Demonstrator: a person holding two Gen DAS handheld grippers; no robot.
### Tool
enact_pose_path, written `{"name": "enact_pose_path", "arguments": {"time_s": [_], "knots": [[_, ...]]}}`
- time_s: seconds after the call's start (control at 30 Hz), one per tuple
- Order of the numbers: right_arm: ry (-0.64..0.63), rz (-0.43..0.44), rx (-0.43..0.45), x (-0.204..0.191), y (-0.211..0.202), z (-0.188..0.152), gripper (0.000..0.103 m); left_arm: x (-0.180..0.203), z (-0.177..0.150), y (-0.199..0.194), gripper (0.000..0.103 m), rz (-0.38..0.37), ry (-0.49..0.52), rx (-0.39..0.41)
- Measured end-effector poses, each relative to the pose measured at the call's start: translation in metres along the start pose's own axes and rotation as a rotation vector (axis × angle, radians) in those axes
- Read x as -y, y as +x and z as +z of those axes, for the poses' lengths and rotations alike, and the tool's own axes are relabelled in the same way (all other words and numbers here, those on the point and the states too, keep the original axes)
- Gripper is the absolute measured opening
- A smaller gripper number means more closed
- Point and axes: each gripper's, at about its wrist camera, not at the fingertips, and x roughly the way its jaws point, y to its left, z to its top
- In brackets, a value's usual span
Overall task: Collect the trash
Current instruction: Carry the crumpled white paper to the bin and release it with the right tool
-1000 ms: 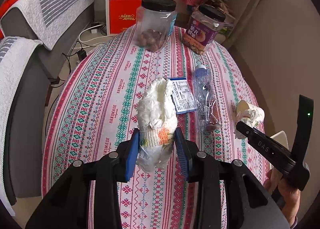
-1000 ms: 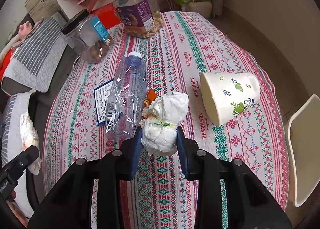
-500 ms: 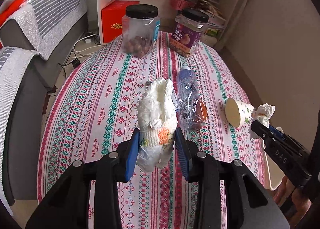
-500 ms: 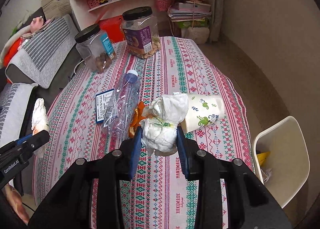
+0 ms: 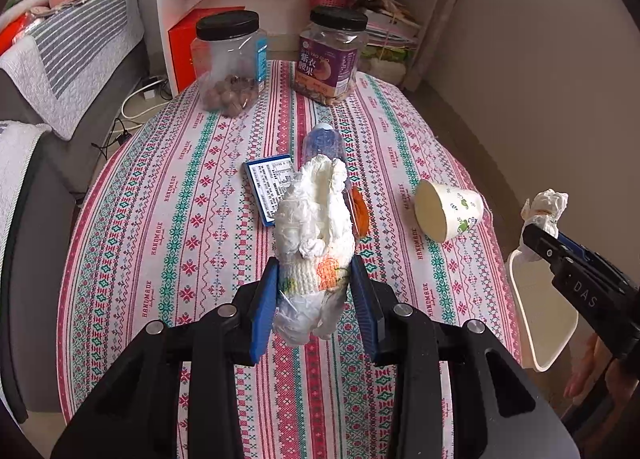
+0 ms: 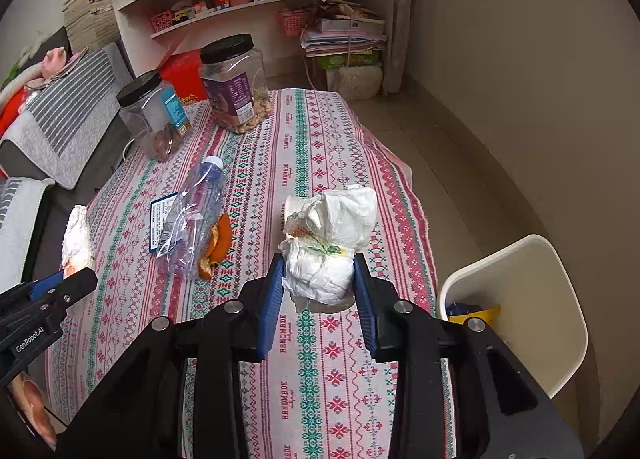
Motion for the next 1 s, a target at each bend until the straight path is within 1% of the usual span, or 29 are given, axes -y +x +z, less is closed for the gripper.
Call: {"name": "enact_pose_path", "arguments": {"time_s": [0.43,0.7,0.8,0.83,0.87,0.9,0.93,0.97,1.0], "knots": [[0.08,-0.092,0.011,0.07,-0.013,-0.004,0.032,0.039,-0.006,0.01,0.036,-0.015,0.053,-0.002],[0.175,-0.169,0.031,0.126,-0.027,-0.009,0.033,0.069,-0.012,0.022,0.036,-0.031,0.096,-0.019],[0.234,-0.185,0.04,0.149,-0.034,-0.011,0.037,0.082,-0.01,0.026,0.036,-0.05,0.098,-0.024],[0.255,-0.185,0.044,0.157,-0.037,-0.012,0.039,0.088,-0.011,0.027,0.036,-0.059,0.099,-0.024],[0.273,-0.189,0.049,0.163,-0.04,-0.013,0.046,0.094,-0.011,0.028,0.036,-0.067,0.102,-0.023],[0.29,-0.198,0.058,0.169,-0.044,-0.013,0.055,0.101,-0.011,0.029,0.036,-0.076,0.107,-0.02],[0.307,-0.212,0.07,0.175,-0.048,-0.014,0.061,0.108,-0.012,0.03,0.036,-0.086,0.113,-0.017],[0.323,-0.223,0.08,0.18,-0.051,-0.016,0.073,0.115,-0.013,0.03,0.036,-0.099,0.118,-0.011],[0.34,-0.229,0.089,0.186,-0.055,-0.017,0.082,0.122,-0.014,0.029,0.036,-0.114,0.121,-0.003]]}}
